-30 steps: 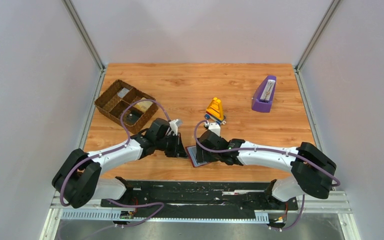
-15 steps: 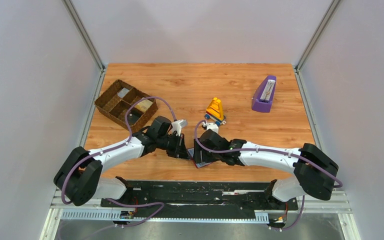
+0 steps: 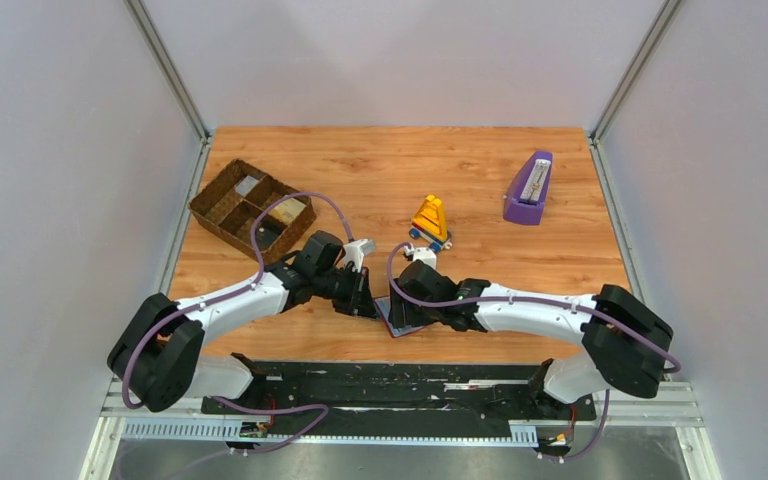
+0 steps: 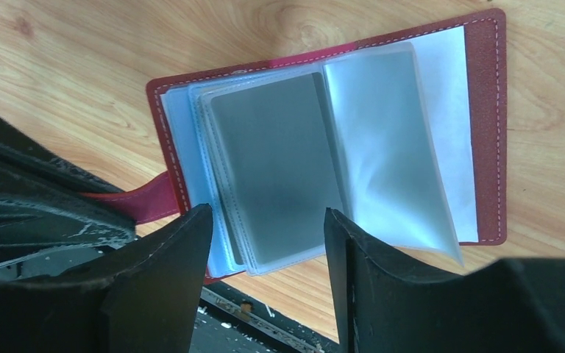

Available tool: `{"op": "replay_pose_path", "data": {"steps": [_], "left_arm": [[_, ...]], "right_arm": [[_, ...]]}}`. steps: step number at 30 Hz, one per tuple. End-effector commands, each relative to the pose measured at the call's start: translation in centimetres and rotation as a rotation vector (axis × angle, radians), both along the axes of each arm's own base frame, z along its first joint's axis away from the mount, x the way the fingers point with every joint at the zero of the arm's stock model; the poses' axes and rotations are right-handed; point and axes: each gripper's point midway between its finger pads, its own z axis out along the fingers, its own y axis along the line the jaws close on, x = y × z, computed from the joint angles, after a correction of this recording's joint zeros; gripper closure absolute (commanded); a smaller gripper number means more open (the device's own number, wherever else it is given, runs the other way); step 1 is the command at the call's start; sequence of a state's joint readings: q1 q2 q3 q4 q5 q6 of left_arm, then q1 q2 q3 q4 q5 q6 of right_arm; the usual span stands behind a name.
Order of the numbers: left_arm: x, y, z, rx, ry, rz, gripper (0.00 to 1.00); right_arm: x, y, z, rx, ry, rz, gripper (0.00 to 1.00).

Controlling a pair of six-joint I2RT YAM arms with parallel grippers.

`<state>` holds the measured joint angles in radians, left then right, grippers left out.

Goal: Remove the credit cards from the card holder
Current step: Remove the credit card from the card holder.

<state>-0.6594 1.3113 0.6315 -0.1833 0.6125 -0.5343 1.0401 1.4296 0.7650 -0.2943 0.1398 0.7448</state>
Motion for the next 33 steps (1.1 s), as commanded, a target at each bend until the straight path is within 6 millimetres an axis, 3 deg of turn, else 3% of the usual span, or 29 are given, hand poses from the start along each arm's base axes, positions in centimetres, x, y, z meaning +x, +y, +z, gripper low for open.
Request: {"op": "replay_pose_path", "data": {"steps": [1,7,33], "left_arm": [[0.7,-0.8,1.5,-0.035,-0.048,-0.027,1.0],[0.9,-0.4,1.1,-0.004,-0.048,-0.017,1.0],[1.1,0.1,0.5,0.045,-0.045,-0.001,1.0]], "right_arm": [[0.8,0.1,-0.3,-0.016,-0.032,-0.002,0.43],[1.2,-0.4,-0.4,-0.035,-0.046,-0.032,0.47],[1.9,-1.8,0.4,-0.06,-0.087,-0.073,0.47]]}}
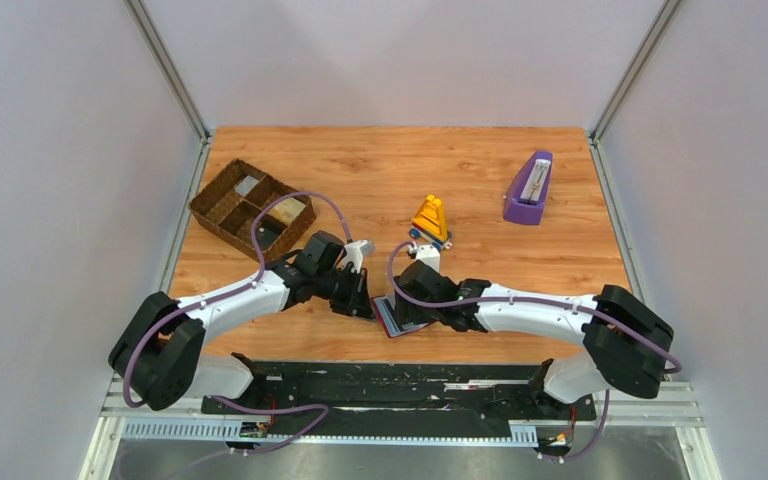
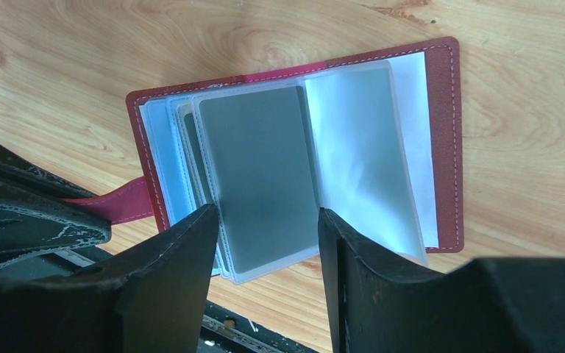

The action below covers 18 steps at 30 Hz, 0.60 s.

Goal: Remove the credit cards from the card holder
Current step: Remove the credit card from the card holder.

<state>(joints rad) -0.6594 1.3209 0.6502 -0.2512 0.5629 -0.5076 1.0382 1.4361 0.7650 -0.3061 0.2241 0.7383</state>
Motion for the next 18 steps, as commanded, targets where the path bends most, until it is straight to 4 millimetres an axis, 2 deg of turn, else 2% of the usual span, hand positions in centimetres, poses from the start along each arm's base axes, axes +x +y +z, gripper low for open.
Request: {"op": "replay_pose_path", "data": {"steps": [1,5,11,18], "left_arm": [[1.0,-0.7,1.3,-0.023,-0.048,-0.016,1.0],[1.1,-0.6,1.2,-0.012,-0.049,-0.009,1.0],[1.5,0.0,0.6,0.038,-0.051,0.017,1.0],[2.5,0.5,0.0,0.102,-0.056,0.05,1.0]], "right_arm": [[0.7,-0.8,0.7,-0.009,-0.037,-0.025,0.47],[0.9,-1.4,0.9,-0.02,-0.046,-0.046,0.47],[1.2,-3.8,1.1,-0.06,-0.055,-0.126,0.47],[1.9,-6.0,-0.1,-0.062,-0.028,-0.165,0.48]]}}
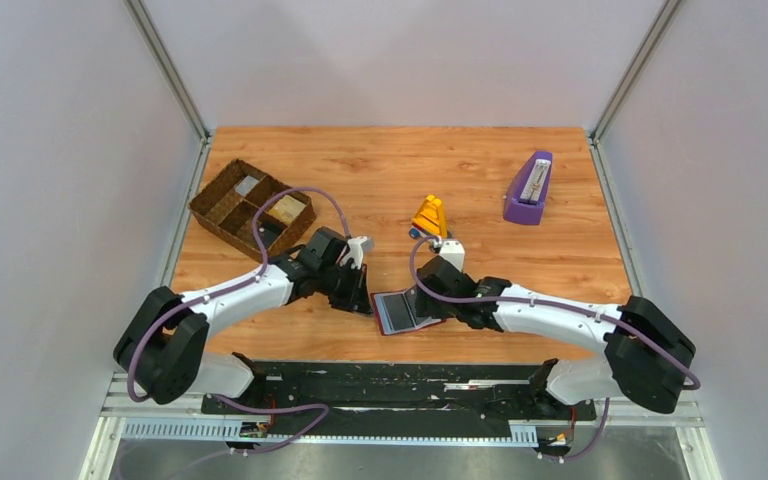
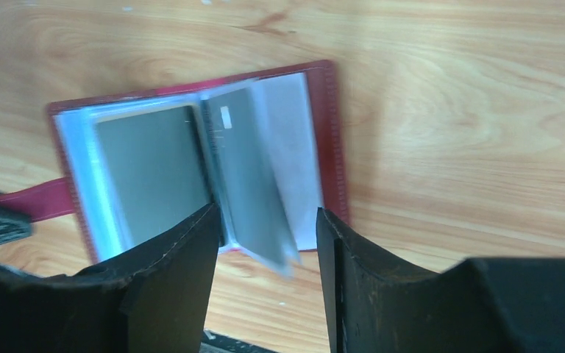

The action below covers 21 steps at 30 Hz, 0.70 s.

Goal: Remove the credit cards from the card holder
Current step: Remove the credit card from the card holder.

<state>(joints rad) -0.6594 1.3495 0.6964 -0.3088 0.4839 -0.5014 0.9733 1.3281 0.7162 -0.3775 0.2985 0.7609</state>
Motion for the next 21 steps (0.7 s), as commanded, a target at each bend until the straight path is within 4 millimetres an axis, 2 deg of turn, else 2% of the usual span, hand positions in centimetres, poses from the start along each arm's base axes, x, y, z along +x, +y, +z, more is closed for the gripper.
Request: {"op": "replay_pose_path", "data": {"steps": [1,3,9,10,14,17,21], "left_arm": [[1.6,0.1,0.5,0.03,-0.044,0.014,1.0],[2.2,0.5,0.3,0.059,-0.049,0.04,1.0],[4.5,2.2,0.1,0.143,-0.071,0.134,0.85],[5.1,2.3,0.4,0.153,-0.083,0.153,0.79],[6.3,2.2,2.1,0.146,-0.124,0.181,0.68],[6.5,1.2,4.1,0.076,-0.148,0.171,0.65],[6.2,-0.2,5.7,-0.02,-0.156,0.149,0.65]], "right_arm": [[0.6,-2.1,-1.0,-0.023,0.012,-0.037,0.49],[0.8,-2.1,-1.0,-0.008,0.011,-0.034,0.49],[0.7,-1.4,-0.9,0.05,0.023,-0.007,0.51],[0.6,-1.2,-0.8,0.061,0.029,-0.001,0.52],[0.2,-0.5,0.5,0.114,0.039,0.013,0.55],[0.3,-0.5,2.1,0.137,0.016,0.006,0.56],[0.5,0.1,4.1,0.181,-0.01,0.015,0.6]]}}
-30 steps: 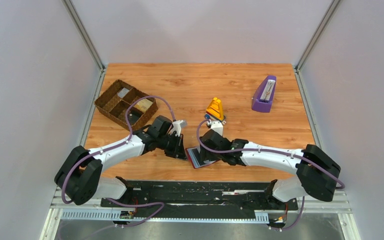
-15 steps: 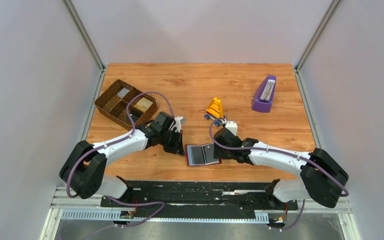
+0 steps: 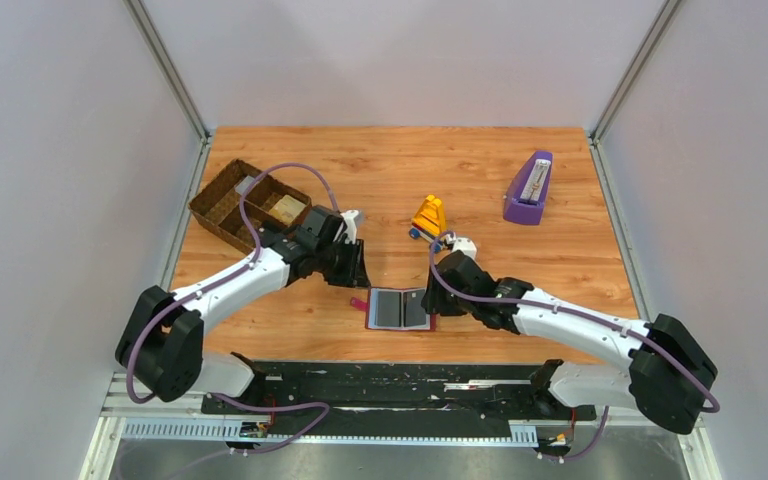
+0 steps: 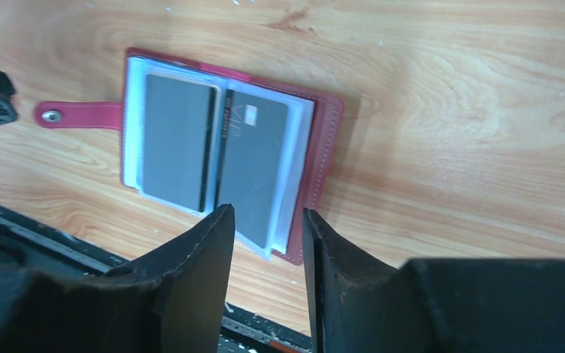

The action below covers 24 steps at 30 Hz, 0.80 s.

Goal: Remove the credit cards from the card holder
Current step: Remove the credit card from the card holder.

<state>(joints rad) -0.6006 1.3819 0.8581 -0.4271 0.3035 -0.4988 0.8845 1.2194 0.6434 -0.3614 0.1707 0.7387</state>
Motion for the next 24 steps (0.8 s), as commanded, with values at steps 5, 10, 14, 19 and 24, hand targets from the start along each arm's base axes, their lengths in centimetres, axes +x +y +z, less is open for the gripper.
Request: {"op": "replay_pose_path", "data": {"steps": [5,10,14,19,24], "left_arm": [[-0.1,-3.3,3.0,-0.219,-0.017,-0.048,0.67],[-0.5,-4.2,1.9,-0.28,0.014,-0.053,0.68],[-0.7,-4.8,1.3,-0.317,0.035,-0.055,0.69],[-0.8,-5.5,0.2,-0.336,0.054,-0.055,0.69],[-1.1,-6.3,-1.1,-0.346,0.08,-0.052,0.69]], "right_arm": [[1.1,3.4,5.6,0.17,-0.075,0.056,0.69],[1.4,4.2,4.9,0.174,-0.063,0.073,0.74],[2.0,3.8,2.6,0.132,-0.045,0.05,0.76],[2.1,3.4,0.5,0.098,-0.012,0.045,0.78],[1.8,2.0,-1.9,0.063,0.033,0.006,0.79]]}}
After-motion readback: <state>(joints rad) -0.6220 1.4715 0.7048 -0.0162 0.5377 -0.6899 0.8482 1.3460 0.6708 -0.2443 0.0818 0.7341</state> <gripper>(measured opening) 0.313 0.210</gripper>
